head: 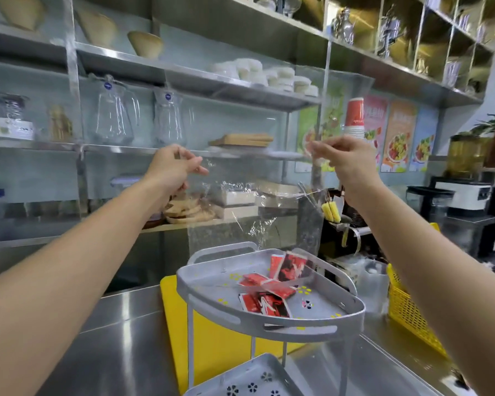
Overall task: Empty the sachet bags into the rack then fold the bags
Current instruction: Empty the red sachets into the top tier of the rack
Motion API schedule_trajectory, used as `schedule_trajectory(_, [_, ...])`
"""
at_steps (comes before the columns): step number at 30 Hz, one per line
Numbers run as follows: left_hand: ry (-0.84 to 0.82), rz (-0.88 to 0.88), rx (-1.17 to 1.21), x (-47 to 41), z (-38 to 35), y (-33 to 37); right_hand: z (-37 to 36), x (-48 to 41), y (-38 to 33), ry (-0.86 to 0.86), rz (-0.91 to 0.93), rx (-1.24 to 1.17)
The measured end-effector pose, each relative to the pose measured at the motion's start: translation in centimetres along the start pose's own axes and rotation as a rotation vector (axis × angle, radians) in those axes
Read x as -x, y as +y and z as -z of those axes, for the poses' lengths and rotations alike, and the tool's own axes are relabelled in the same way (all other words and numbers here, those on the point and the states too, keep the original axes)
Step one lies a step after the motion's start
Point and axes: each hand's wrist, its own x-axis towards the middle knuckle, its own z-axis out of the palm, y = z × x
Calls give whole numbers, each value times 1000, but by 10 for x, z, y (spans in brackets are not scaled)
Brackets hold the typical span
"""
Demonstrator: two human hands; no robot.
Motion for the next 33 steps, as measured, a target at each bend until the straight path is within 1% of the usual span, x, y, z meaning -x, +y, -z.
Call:
schedule_trajectory(3, [64,-65,5,2,17,12,-5,-2,-8,64,83,-68])
schedule_trajectory(5, [111,-117,18,4,31,24,-11,-3,-21,64,109,-73])
schedule_trajectory(8, [80,-143,158,12,56,40,-28,-3,-43,32,111,-183])
schedule_trajectory(10, [78,-107,248,22,75,44,-45,-1,-55,13,76,-238])
schedule_trajectory(13, [130,-35,212,41,108,35,-77,9,-62,-53,-28,-306])
schedule_trajectory(16, [201,71,187,63,145,6,-120,31,-54,-136,-155,-329])
schedule_trajectory(18, [307,130,191,84,172,-18,-154,55,-44,-206,-249,-388])
schedule_trajectory(20, [386,188,188,108,201,-43,-189,81,-35,-328,-317,-478])
schedule_trajectory(22, [392,257,108,138,237,-69,-227,117,-27,-496,-367,-534])
schedule_trajectory(25, [374,400,-16,184,284,-108,-275,168,-17,-642,-446,-577])
schedule_trajectory(27, [356,490,-4,221,321,-131,-314,210,-12,-734,-548,-521])
schedule_trajectory(31, [407,653,-36,295,392,-173,-388,301,1,-909,-774,-473])
schedule_trajectory(33, [365,747,-76,334,424,-192,-419,348,6,-1003,-844,-448])
